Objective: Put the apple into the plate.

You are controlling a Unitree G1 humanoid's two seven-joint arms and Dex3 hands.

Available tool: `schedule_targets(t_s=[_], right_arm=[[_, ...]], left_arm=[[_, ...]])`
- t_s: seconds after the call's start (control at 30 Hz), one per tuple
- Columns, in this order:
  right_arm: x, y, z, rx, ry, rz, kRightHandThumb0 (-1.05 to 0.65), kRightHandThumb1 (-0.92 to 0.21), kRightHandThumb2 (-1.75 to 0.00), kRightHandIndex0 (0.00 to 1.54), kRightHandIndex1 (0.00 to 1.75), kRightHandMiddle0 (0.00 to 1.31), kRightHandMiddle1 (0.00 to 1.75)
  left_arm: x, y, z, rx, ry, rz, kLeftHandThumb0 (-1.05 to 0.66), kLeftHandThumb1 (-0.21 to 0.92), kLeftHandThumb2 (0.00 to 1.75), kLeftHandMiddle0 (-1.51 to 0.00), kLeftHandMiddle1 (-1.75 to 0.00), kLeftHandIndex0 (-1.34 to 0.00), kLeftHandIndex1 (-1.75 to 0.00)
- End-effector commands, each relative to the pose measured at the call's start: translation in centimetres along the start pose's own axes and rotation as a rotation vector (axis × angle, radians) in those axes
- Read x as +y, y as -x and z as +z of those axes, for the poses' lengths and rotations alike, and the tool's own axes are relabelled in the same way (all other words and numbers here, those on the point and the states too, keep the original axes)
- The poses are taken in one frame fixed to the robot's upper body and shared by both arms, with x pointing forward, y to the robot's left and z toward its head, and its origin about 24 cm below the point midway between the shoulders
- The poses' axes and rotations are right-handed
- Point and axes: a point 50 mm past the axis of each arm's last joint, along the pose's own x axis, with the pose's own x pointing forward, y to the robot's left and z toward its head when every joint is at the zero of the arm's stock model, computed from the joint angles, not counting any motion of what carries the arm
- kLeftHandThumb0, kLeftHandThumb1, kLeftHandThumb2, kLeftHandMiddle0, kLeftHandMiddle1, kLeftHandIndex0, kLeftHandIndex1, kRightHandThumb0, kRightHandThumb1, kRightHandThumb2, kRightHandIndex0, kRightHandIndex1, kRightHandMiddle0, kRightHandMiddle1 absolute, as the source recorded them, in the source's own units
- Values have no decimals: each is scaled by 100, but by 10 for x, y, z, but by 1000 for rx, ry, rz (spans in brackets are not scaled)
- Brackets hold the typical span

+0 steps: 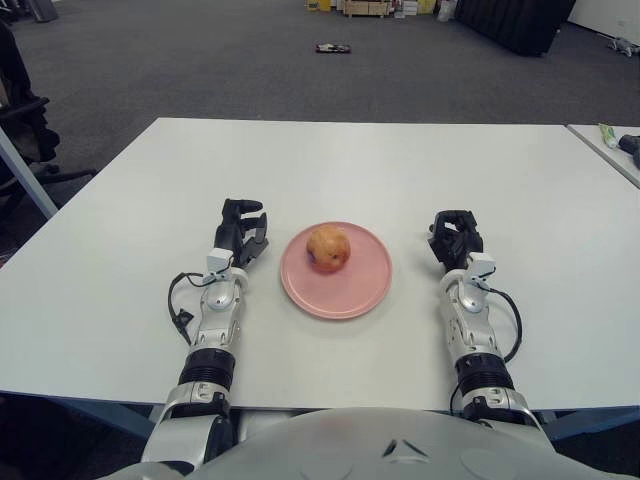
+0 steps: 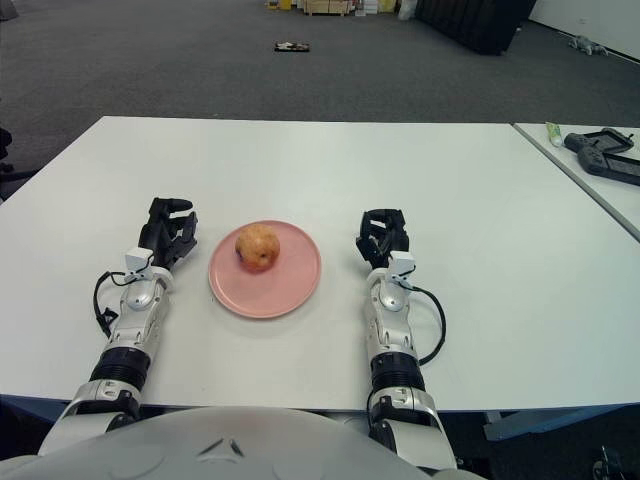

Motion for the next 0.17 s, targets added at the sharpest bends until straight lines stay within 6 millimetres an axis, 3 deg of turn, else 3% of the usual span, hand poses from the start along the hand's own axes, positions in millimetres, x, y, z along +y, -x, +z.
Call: schedule_targets(t_s=[0.0, 0.13], right_arm=[[-1, -1, 4, -14, -4, -1, -35, -90, -56, 41, 145, 21, 175], [-1, 0, 5, -15, -4, 0, -35, -90, -55, 41, 145, 20, 175]], left_arm=[[0, 0, 3, -8, -16, -10, -35, 92, 53, -41, -153, -20, -175], [0, 3, 2, -18, -17, -8, -35, 92, 53, -42, -153, -20, -175]])
